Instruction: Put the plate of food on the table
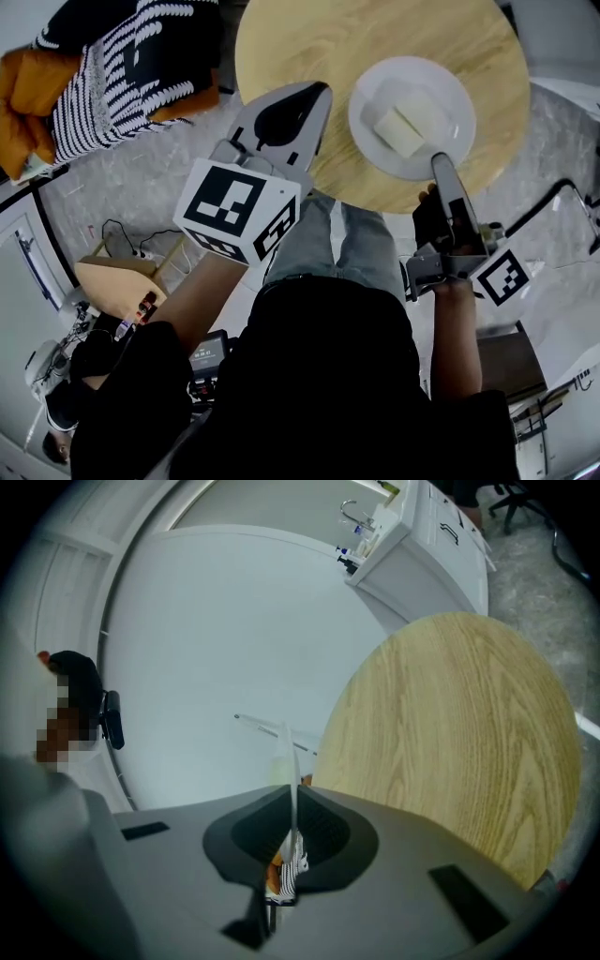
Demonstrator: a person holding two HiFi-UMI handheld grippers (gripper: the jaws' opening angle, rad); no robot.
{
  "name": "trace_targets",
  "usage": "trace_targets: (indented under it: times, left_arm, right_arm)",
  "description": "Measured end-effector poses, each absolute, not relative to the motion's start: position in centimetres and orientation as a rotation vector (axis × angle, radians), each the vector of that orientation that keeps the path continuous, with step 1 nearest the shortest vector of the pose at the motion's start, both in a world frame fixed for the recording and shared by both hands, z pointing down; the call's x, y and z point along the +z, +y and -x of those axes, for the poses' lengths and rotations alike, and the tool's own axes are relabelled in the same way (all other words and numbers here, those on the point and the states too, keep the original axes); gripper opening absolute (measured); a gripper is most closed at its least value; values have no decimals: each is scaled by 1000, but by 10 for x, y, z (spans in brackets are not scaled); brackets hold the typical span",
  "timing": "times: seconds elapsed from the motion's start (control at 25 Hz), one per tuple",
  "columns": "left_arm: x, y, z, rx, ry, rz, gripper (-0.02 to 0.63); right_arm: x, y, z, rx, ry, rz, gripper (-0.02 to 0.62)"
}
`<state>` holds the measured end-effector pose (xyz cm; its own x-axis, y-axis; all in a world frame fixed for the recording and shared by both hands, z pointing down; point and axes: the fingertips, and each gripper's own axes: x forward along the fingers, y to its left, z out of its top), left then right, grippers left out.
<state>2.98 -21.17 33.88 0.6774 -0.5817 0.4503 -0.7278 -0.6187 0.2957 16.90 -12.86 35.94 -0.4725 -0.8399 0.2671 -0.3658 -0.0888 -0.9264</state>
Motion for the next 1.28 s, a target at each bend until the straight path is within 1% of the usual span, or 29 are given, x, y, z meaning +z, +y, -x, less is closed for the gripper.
trace_targets:
  times: [0.32,1.28]
  left_arm:
    - [353,-190,-43,469,-979,-2414,8]
    - [358,-178,-48,526,-927,-2381,8]
  right_arm:
    - [386,-112,-175,-1669,1760,1325,18]
    - [406,-101,-182,-1790,1664,1408,18]
